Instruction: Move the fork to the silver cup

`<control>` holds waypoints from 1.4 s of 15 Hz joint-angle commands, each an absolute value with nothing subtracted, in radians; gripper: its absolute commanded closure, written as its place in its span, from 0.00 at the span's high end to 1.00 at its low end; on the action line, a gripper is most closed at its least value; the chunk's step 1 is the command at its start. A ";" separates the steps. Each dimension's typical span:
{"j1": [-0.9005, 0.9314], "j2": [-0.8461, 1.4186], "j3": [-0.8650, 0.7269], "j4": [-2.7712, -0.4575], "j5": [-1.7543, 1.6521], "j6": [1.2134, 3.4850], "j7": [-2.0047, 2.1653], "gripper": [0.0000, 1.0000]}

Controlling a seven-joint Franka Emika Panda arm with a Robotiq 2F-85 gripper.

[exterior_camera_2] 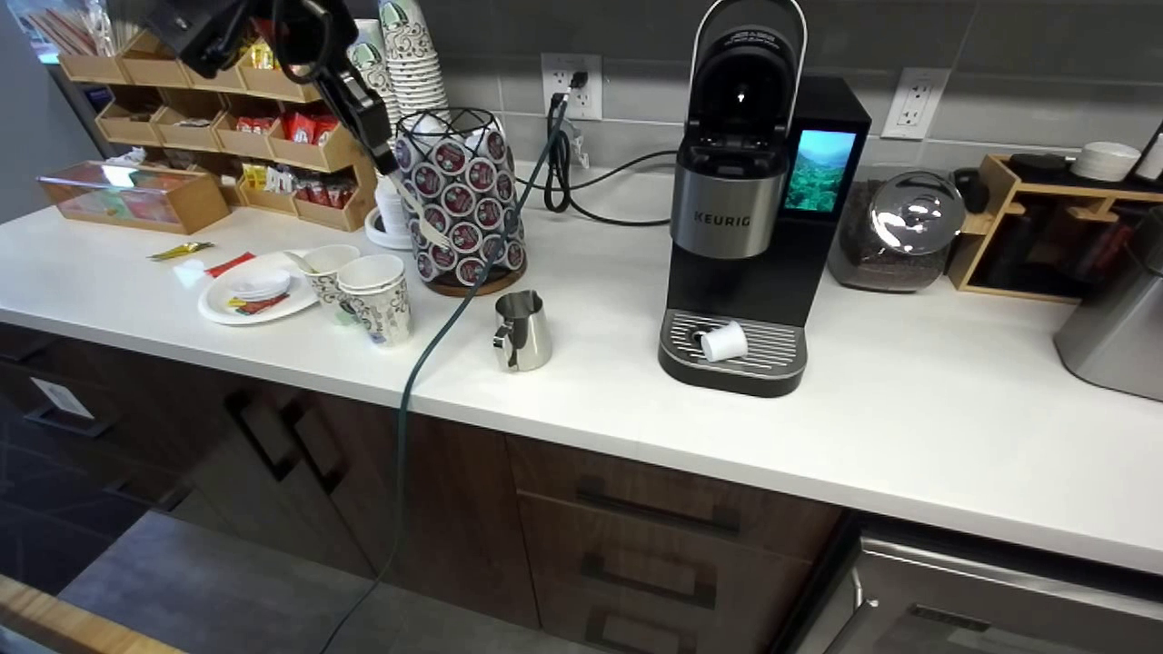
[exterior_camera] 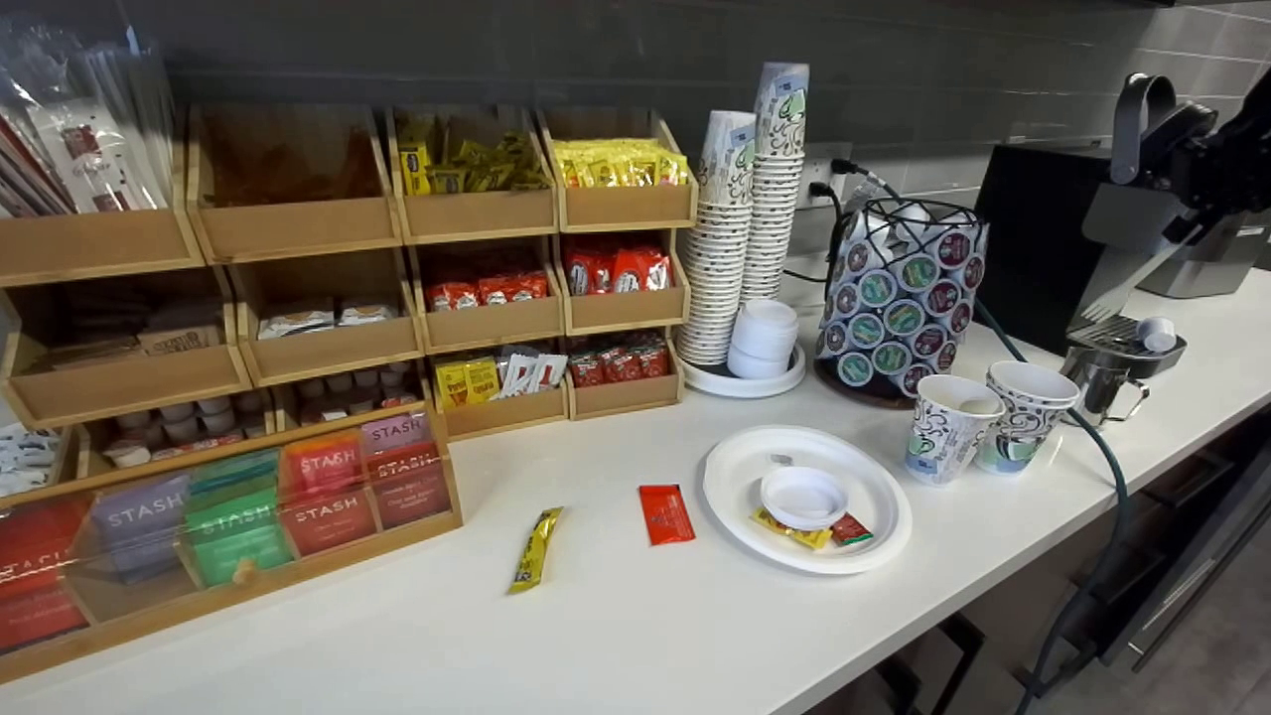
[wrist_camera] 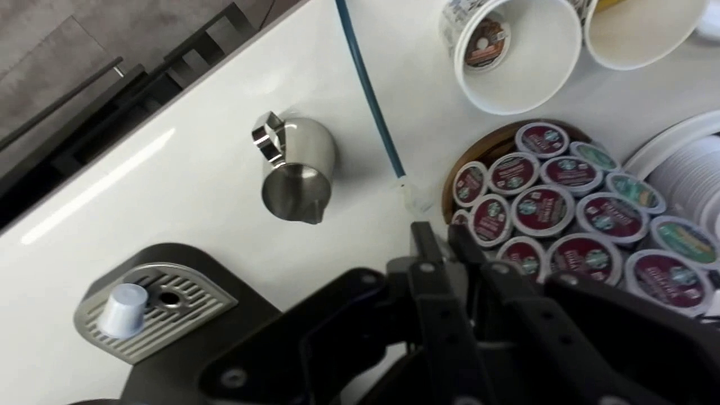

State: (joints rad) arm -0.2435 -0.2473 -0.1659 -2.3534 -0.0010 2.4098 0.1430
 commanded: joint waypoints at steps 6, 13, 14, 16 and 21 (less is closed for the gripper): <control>-0.292 -0.097 -0.253 -2.246 0.039 2.413 0.221 0.03; -0.290 0.016 -0.277 -2.174 0.105 2.431 0.243 0.03; -0.289 0.032 -0.278 -2.163 0.110 2.428 0.245 0.03; -0.289 0.061 -0.278 -2.145 0.122 2.421 0.251 0.03; -0.291 0.128 -0.279 -2.111 0.154 2.414 0.251 0.03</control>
